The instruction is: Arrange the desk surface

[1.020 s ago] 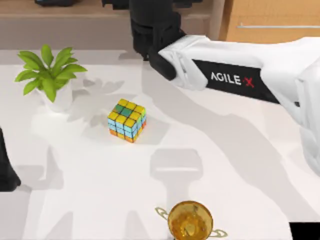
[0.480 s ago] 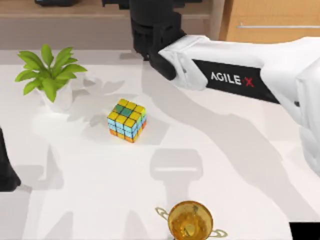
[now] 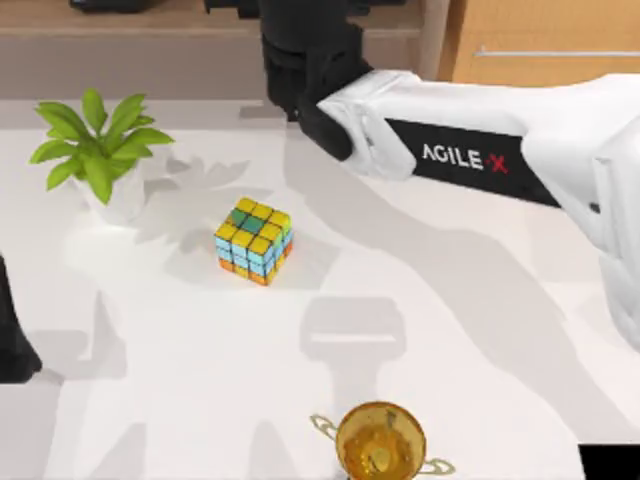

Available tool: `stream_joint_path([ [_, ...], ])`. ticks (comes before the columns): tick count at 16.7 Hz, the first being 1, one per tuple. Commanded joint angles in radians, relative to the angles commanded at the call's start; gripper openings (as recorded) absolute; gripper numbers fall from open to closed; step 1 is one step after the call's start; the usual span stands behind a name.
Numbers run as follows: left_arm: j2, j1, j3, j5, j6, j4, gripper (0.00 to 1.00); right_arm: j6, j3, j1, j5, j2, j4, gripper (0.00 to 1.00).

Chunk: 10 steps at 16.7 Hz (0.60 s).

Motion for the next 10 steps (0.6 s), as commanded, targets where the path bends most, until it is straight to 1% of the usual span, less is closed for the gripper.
stream_joint_path([
  [7, 0.0, 0.0, 0.0, 0.0, 0.0, 0.0, 1.0, 0.001, -0.167, 0.049, 0.047, -0.127, 0.037, 0.0],
  [10, 0.0, 0.0, 0.0, 0.0, 0.0, 0.0, 1.0, 0.002, -0.177, 0.052, 0.05, -0.135, 0.039, 0.0],
])
